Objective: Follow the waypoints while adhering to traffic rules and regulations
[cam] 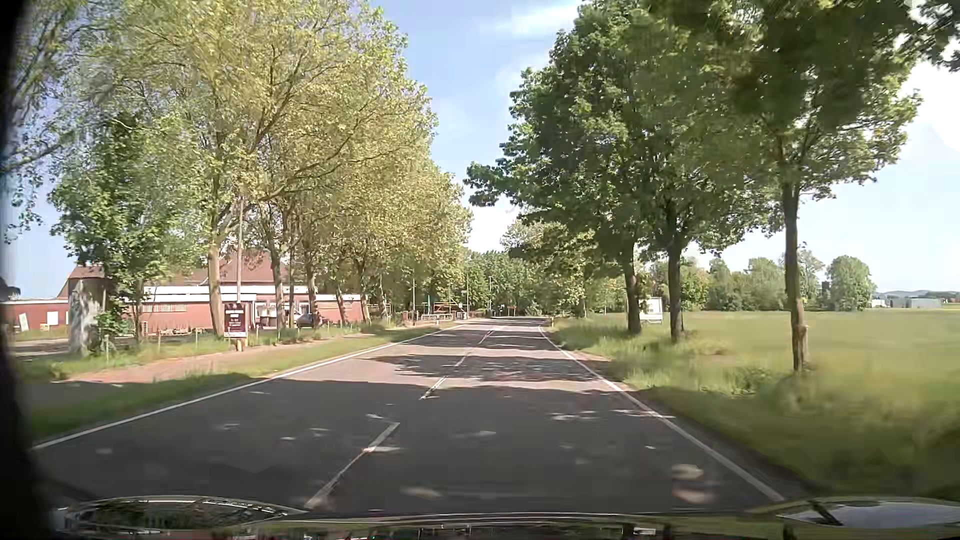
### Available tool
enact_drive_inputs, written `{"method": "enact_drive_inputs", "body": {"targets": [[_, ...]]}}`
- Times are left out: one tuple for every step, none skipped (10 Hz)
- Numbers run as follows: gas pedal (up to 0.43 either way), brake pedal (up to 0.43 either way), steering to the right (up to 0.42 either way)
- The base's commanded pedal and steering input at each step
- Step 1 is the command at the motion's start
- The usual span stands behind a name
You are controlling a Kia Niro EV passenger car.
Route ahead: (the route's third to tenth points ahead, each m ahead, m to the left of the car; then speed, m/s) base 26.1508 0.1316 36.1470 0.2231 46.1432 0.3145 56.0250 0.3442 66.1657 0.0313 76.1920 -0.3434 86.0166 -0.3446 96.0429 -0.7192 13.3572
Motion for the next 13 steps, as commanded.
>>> {"method": "enact_drive_inputs", "body": {"targets": [[0.150,0.000,-0.005],[0.150,0.000,-0.005],[0.150,0.000,-0.005],[0.150,0.000,-0.005],[0.150,0.000,-0.004],[0.150,0.000,-0.004],[0.150,0.000,-0.004],[0.150,0.000,-0.003],[0.150,0.000,-0.003],[0.150,0.000,-0.003],[0.150,0.000,-0.001],[0.150,0.000,0.000],[0.150,0.000,0.001]]}}
